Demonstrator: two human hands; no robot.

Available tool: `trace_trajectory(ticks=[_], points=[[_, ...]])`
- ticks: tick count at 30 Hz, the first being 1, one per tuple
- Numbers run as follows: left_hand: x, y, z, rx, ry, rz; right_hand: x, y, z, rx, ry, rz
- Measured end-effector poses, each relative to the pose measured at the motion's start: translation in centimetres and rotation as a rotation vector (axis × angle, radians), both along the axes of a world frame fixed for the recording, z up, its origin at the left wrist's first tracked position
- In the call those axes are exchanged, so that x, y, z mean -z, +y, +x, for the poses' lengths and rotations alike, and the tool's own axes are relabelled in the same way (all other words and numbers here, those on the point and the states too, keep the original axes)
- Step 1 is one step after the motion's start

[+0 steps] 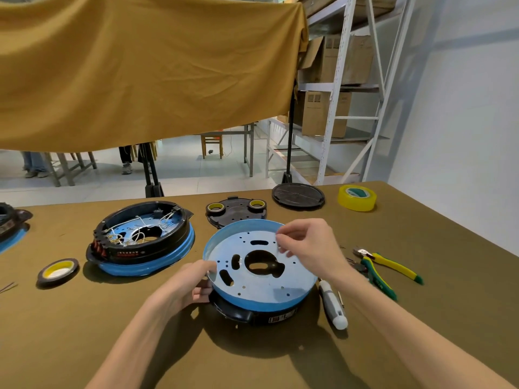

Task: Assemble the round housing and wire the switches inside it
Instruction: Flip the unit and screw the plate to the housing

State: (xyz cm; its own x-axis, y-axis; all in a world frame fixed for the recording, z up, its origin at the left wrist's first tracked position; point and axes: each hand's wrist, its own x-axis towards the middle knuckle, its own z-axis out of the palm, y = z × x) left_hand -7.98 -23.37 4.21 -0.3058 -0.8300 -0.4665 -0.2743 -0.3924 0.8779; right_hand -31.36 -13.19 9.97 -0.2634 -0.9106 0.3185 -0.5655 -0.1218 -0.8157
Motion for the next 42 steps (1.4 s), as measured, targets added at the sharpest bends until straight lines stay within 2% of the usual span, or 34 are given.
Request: trace_trajectory(ticks=[5,17,26,32,42], points=[[0.4,-1.1,0.5,0.071,-0.024,0.020,1.9,-4.5,4.8,-0.180,0.004,0.048],[1.6,-2.8,2.5,0.158,0.129,0.119,4.5,-7.5,7.3,-0.289,0.118,-0.025],[1.3,-2.1,3.1,0.131,0.214,0.138,4.8,-6.6,7.2,-0.337,0.353,-0.136],[1.3,-1.3,3.2,0.043,0.254,0.146,4.6,-6.1,8.2,-0.414,0.606,-0.138],[1.2,-0.8,3.4,0.035,0.230,0.131,3.4,-6.8,8.1,-0.466,0.431,0.086]])
